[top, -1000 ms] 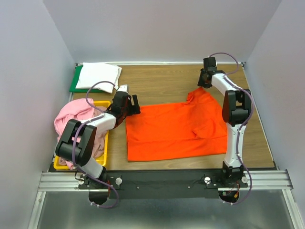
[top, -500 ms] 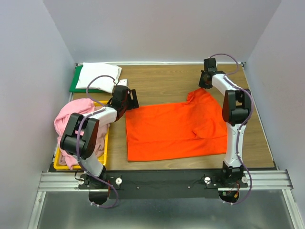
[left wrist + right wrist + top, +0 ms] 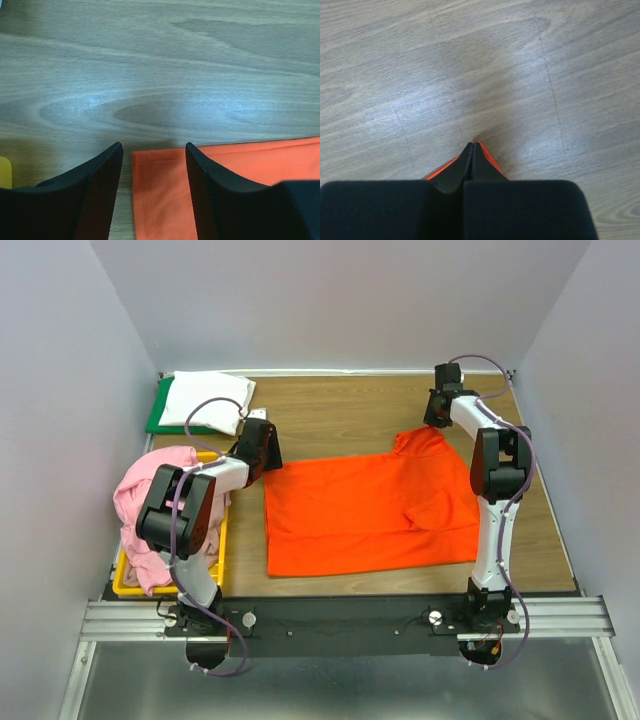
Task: Fold and stack the t-shirts
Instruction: Fold the tshirt
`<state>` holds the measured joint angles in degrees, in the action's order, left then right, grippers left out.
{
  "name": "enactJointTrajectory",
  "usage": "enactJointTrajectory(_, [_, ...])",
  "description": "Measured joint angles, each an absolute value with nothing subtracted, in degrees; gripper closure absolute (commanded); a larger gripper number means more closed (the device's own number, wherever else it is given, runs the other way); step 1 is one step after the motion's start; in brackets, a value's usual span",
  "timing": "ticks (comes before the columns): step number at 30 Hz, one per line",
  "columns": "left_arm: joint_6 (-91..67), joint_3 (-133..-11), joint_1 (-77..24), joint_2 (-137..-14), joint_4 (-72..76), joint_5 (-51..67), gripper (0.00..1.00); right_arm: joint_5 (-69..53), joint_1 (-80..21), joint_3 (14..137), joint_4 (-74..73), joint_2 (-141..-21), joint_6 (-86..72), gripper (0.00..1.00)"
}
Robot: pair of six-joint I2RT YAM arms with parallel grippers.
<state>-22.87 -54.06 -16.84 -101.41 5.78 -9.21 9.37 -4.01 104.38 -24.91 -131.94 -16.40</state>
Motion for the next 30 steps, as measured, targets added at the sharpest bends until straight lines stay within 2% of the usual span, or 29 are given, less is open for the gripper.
enactJointTrajectory(3, [-22.79,-55.02,-16.84,-102.26,4.95,-9.85,0.5,9.5,-4.01,104.2,-24.91,-131.83,-16.4,1.0])
enactJointTrajectory(12, [-22.74,-56.23,-16.82,-102.98,3.51,-11.62,0.59,9.56,-4.01,104.05,-24.91,-131.76,-16.4,1.0])
enactJointTrajectory(23, [-22.72,-58.48,-16.82,-104.6,0.43,-12.43,0.61,9.54,-3.99,104.03,-24.91,-131.76,-16.43,1.0])
enactJointTrajectory(25, [-22.7,-59.05,-16.84,-105.01,-0.1,-12.4,0.67,9.54,-3.99,104.03,-24.91,-131.76,-16.43,1.0])
enactJointTrajectory(28, [-22.52,-59.48,-16.82,-105.23,-0.69,-12.4,0.69,9.52,-3.99,104.03,-24.91,-131.76,-16.43,1.0])
enactJointTrajectory(30, [-22.55,-59.57,-16.84,-105.23,-1.23,-12.4,0.77,9.52,-3.99,104.03,-24.91,-131.76,-16.43,1.0])
